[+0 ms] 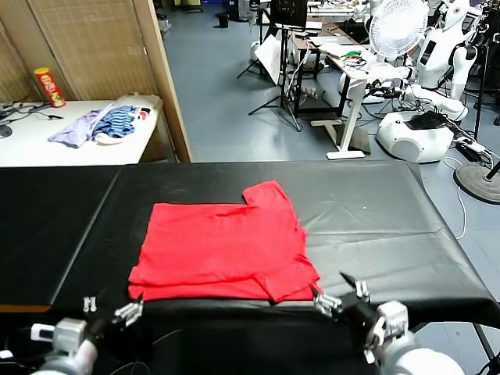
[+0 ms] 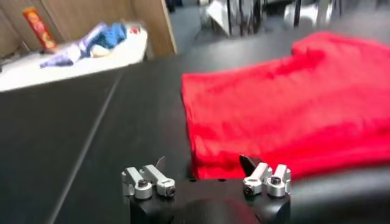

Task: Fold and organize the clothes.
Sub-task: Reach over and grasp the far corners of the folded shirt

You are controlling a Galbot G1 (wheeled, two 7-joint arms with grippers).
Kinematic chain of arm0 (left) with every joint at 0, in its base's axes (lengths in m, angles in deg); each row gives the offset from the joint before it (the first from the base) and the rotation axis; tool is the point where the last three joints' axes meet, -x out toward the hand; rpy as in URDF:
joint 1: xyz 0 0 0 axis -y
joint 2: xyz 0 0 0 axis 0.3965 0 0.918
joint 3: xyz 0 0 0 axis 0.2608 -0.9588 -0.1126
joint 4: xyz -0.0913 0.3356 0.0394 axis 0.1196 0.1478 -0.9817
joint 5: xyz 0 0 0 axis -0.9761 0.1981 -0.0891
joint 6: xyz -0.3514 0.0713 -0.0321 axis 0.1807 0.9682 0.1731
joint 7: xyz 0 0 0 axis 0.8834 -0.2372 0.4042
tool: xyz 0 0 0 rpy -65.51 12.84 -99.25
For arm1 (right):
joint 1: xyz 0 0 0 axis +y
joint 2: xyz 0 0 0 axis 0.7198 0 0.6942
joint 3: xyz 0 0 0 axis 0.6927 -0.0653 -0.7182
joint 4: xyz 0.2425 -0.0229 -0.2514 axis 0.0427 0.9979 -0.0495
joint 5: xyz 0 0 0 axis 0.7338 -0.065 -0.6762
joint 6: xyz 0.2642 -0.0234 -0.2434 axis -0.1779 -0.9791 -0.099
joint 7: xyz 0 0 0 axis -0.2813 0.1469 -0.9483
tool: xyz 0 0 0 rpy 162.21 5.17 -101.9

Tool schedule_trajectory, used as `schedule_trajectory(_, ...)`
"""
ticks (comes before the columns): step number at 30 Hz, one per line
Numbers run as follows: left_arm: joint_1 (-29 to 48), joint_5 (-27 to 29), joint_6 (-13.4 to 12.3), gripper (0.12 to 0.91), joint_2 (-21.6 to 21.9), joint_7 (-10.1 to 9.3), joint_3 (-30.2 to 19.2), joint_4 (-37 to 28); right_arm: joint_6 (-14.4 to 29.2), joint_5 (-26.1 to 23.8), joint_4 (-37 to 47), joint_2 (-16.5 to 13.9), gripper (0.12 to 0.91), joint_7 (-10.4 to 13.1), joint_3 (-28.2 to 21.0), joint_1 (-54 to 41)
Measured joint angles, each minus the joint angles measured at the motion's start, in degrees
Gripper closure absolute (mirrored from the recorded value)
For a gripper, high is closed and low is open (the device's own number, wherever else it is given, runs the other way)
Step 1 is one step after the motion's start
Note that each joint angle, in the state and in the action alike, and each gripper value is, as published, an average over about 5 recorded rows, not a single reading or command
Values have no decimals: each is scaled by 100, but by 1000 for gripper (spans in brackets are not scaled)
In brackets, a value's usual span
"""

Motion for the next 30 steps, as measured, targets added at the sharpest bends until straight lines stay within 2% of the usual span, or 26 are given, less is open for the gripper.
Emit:
schedule_trajectory(4,1166,-495,193,232,115,-70,-434,-634,49,-26,923,155,227,130,-492,-1084)
schedule_trajectory(8,2275,-770,234,232,229,-46,-984,-1392,73,-65,1954,388,227,163,-984,-2119)
schedule_trajectory(13,3425,-905,232,232,238,75,-1685,-2384,51,-183,3105,764,227,99,-1455,-3097)
schedule_trajectory(17,4162,-897,240,232,140,173,-2107,-3198,-15,-181,3877,1057,227,-45,-1720,-3679)
schedule_trajectory(24,4951,-821,219,232,0,293,-2430,-4374,-241,-124,4787,1457,227,-230,-1962,-4288)
schedule_trajectory(30,5149,-914,231,236,-67,283,-2439,-4830,-315,-67,5223,1686,243,-266,-2025,-4502)
